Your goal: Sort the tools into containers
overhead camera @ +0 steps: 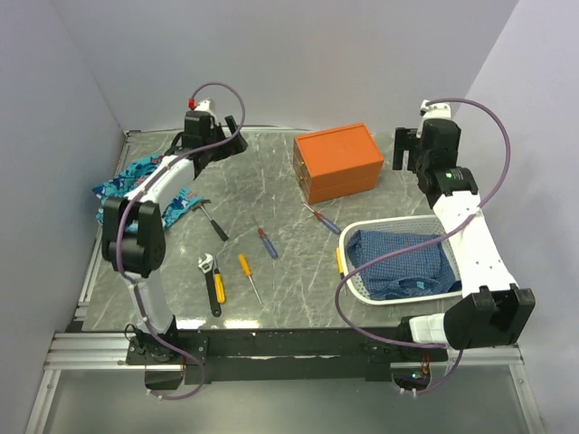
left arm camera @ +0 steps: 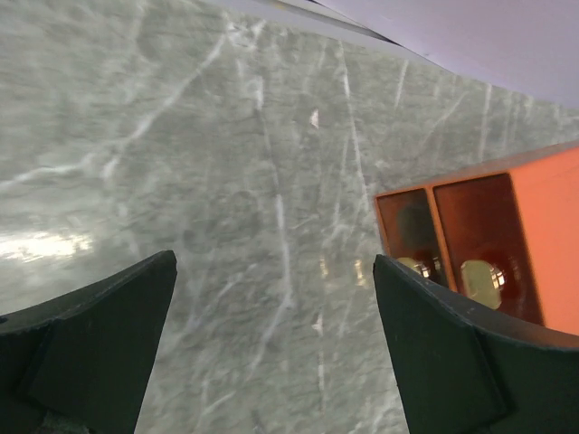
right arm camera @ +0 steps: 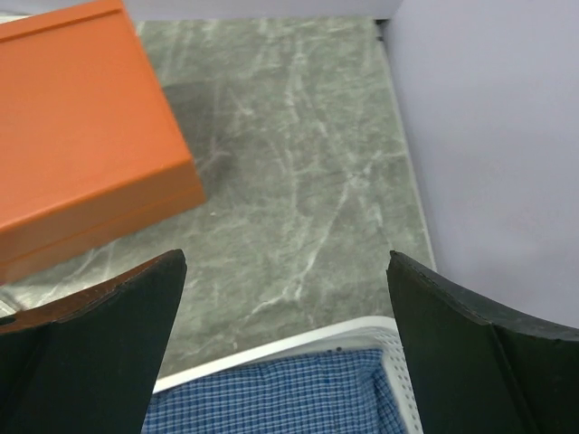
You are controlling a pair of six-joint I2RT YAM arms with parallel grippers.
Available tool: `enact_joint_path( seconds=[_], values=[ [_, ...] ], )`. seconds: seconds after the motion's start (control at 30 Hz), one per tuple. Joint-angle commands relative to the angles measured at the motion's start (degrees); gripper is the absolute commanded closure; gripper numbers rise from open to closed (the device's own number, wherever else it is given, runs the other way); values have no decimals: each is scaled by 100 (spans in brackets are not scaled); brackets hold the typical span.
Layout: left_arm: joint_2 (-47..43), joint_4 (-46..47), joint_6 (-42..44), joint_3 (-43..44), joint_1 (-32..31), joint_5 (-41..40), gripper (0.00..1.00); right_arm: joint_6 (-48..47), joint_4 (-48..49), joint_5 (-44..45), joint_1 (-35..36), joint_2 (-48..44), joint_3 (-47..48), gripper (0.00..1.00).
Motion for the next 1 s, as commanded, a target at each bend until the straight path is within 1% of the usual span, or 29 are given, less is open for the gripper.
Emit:
enact_joint_path(
  seconds=[0.0, 0.03, 0.13, 0.3, 0.43, 0.47, 0.5, 0.57, 0.6, 0.63, 0.67, 0.7, 0.77, 0.8, 0.87, 0.9, 0.97],
  values=[
    [402, -390, -674, 761, 122, 736, 4, 72, -133, -688, 40, 280, 529, 0],
    [446, -346, -736, 761, 140, 981, 3, 54, -186, -819, 41, 368, 747, 0],
    [499, -214, -894, 717, 140, 1071, 4, 0, -301, -1338, 32, 728, 1169, 0],
    [692, 163, -1088, 743, 201, 1765, 4, 281, -441, -1585, 49, 1545, 1996, 0],
    [842, 637, -1465, 691, 202, 2432, 3, 423, -354, -1533, 93, 2055, 2585, 0],
    [920, 909, -1553, 586, 201, 2608, 4, 431, -345, -1541, 111, 2204, 2647, 0],
    [982, 1112, -1650, 533, 210, 3010, 4, 414, -310, -1550, 154, 2275, 2709, 0],
    [1166, 1753, -2036, 367, 210, 3293, 3, 370, -248, -1471, 225, 2442, 2814, 0],
    [1228, 2060, -2377, 296, 219, 3617, 1, 318, -231, -1445, 303, 2495, 2824, 0],
    [1385, 2698, -2572, 156, 210, 3785, 3, 283, -213, -1419, 356, 2548, 2850, 0],
    [1457, 3122, -2782, 94, 219, 3978, 5, 221, -213, -1357, 392, 2653, 2859, 0],
    [1536, 3413, -3159, 49, 219, 4137, 7, 125, -230, -1366, 418, 2706, 2885, 2],
    [1782, 3914, -3451, 66, 219, 4191, 7, 203, -265, -1409, 427, 2855, 2946, 6],
    [1887, 4065, -3713, 101, 219, 4217, 10, 220, -257, -1427, 427, 2899, 2999, 10],
    [2177, 4547, -3952, 189, 184, 4340, 15, 291, -292, -1541, 418, 3049, 3087, 17],
    [2256, 4646, -4127, 224, 166, 4349, 17, 300, -362, -1855, 418, 3101, 3183, 26],
    [2432, 4761, -4225, 330, 79, 4367, 18, 335, -458, -2190, 418, 3268, 3280, 37]
  ],
)
